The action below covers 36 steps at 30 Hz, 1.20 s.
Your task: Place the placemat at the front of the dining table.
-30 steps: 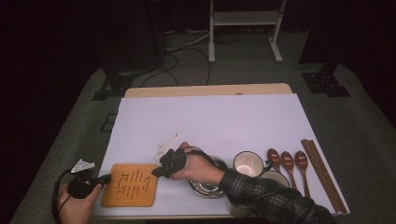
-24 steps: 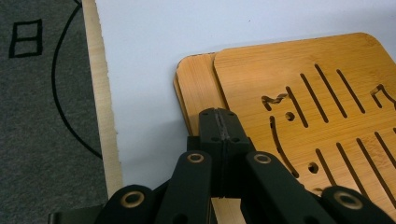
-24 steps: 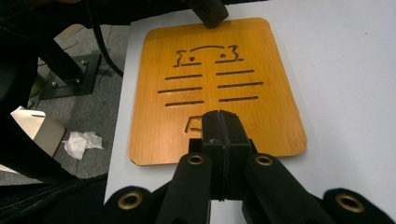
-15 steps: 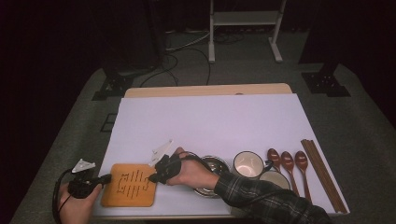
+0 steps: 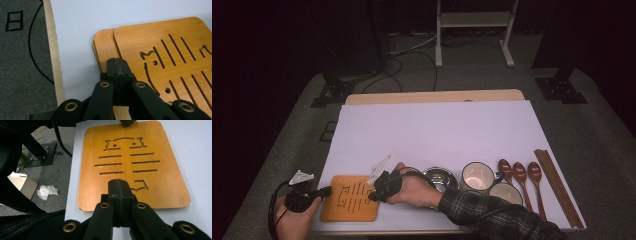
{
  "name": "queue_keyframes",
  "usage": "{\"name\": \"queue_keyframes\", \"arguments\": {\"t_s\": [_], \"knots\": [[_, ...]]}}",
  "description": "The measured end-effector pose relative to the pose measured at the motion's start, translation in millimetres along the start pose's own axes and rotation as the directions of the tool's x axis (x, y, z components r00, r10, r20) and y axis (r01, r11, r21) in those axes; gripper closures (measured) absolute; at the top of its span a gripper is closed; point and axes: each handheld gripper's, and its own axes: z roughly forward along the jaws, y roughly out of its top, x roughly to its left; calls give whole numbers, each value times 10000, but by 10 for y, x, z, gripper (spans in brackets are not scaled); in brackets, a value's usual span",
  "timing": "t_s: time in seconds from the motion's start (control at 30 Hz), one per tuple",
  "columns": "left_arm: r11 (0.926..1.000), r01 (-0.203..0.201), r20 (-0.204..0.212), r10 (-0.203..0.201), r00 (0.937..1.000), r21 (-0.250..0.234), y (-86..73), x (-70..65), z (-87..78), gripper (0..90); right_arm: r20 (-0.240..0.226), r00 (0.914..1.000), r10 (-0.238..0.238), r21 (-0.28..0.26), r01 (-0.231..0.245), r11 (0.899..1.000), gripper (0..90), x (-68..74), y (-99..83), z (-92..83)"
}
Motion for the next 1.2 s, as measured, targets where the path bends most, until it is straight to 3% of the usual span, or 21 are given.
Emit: {"name": "queue_keyframes", "arguments": {"t_s": [1.2], "knots": [[9999,106,101,-105,9999,-56,3,15,5,899,-336,9994,-83,560,101,9984,895,188,-27,147]]}}
